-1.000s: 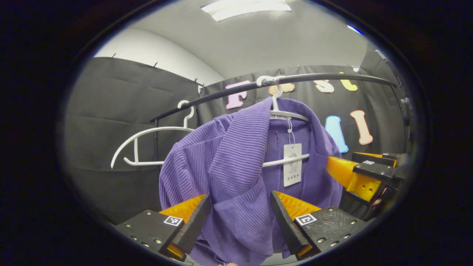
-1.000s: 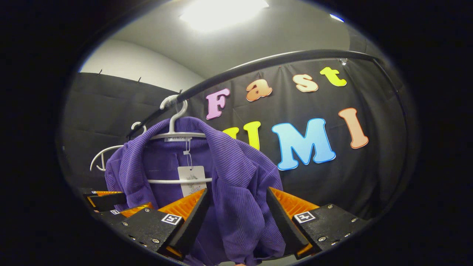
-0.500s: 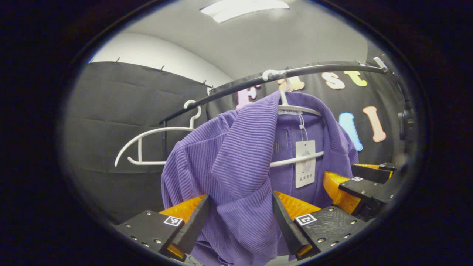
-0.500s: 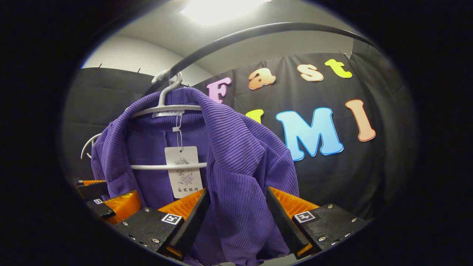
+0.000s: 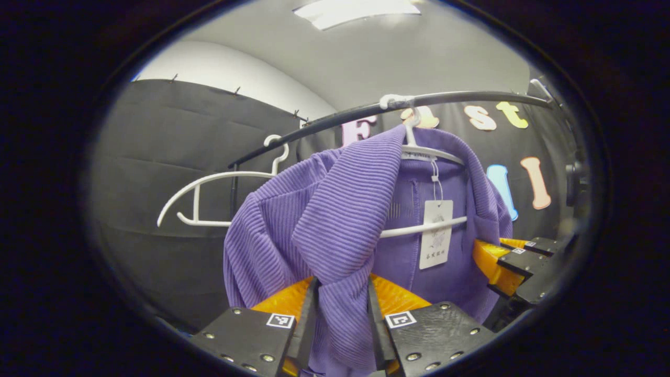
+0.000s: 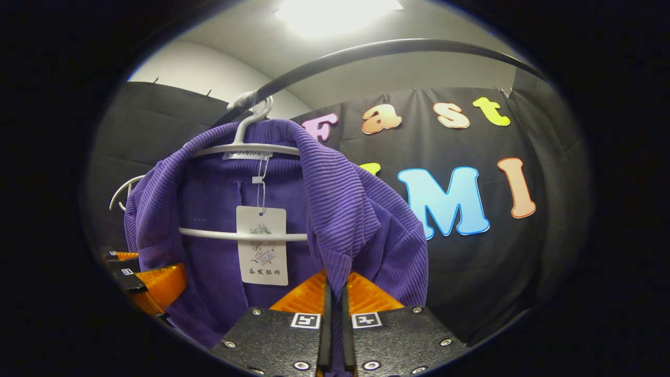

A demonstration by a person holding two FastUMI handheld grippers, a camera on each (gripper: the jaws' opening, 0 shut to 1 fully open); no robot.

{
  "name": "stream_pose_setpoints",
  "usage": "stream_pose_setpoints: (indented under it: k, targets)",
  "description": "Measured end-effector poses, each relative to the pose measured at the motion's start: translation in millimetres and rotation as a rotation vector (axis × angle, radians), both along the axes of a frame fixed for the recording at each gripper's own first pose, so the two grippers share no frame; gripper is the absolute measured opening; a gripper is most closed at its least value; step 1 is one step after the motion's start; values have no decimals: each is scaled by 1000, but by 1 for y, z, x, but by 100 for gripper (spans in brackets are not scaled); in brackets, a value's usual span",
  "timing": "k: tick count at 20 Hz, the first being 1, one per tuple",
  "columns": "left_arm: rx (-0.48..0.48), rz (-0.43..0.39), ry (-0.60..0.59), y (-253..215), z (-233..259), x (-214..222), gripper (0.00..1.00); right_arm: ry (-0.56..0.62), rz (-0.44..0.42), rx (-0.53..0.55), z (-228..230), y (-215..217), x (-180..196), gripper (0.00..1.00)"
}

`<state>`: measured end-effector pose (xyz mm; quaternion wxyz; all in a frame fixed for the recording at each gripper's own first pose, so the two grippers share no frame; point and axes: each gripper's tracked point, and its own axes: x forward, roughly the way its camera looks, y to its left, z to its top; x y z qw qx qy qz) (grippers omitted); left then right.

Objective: Grasp the clothes on the hanger with both hands and then place them into the laundry hamper below.

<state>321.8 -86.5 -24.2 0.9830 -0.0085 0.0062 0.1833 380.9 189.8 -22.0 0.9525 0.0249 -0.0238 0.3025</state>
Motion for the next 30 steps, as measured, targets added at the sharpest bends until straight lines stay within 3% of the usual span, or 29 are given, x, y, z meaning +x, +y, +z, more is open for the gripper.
stream_pose_setpoints:
  k: [2, 3, 4, 5, 7, 12, 13, 14, 20, 25, 26, 29, 30]
  targets:
    - [-7, 33, -15, 11, 6, -8, 14, -11, -17, 15, 5, -6, 2, 3]
    - [-19, 9, -10, 6, 5, -8, 8, -35, -49, 21, 12, -14, 6, 2]
    - [-16, 1, -5, 6, 5, -9, 13, -58, -76, 32, 19, -20, 8, 2]
    - [0, 27, -11, 14, 6, -9, 8, -80, -93, 49, 27, -24, 8, 2]
    - [-11, -7, -5, 9, 14, -17, 0, -124, -118, 68, 45, -36, 13, 2]
    - [-14, -21, -21, 10, 31, -36, 1, -237, -175, 78, 84, -54, 25, 2]
    - [-6, -23, -23, 11, 35, -42, 5, -251, -185, 80, 90, -58, 28, 2]
    - [3, -24, -28, 14, 40, -46, 1, -266, -193, 78, 95, -62, 30, 2]
    - [8, 24, -60, 46, 73, -73, 5, -356, -236, 67, 120, -79, 47, 2]
    - [21, 65, -104, 82, 108, -87, 5, -419, -260, 29, 129, -84, 61, 2]
    - [28, 67, -114, 86, 116, -88, 1, -434, -262, 17, 129, -83, 63, 2]
    - [82, 75, -140, 98, 137, -85, 1, -450, -263, -8, 125, -80, 65, 2]
    - [96, 73, -146, 102, 142, -82, 5, -452, -264, -13, 123, -81, 64, 2]
